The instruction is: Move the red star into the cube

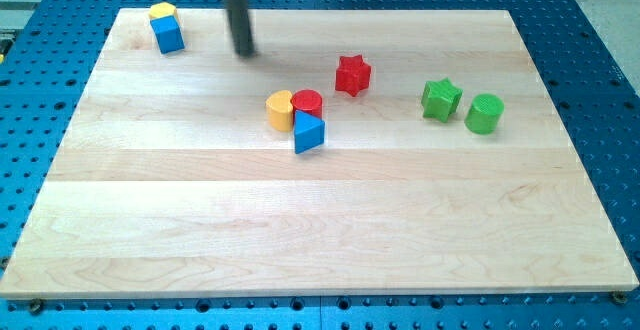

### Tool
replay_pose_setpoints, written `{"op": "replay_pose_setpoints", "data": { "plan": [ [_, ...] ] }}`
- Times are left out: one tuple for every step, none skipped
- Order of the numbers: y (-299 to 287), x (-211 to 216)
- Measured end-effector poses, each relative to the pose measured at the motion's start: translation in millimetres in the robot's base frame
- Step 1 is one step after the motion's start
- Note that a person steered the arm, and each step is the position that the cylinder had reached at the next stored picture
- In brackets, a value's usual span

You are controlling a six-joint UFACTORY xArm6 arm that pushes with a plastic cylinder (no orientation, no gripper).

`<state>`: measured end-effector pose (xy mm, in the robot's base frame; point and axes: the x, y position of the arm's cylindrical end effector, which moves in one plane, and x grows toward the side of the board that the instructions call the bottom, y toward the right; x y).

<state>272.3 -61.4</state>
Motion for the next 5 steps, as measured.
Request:
{"op": "replay_pose_setpoints", "data": {
  "plan": [
    [101.8, 1.3],
    [165.5, 38.2],
    [126.2, 88.6],
    [43.2, 77.5],
    [-27.0, 42.5]
  ]
}}
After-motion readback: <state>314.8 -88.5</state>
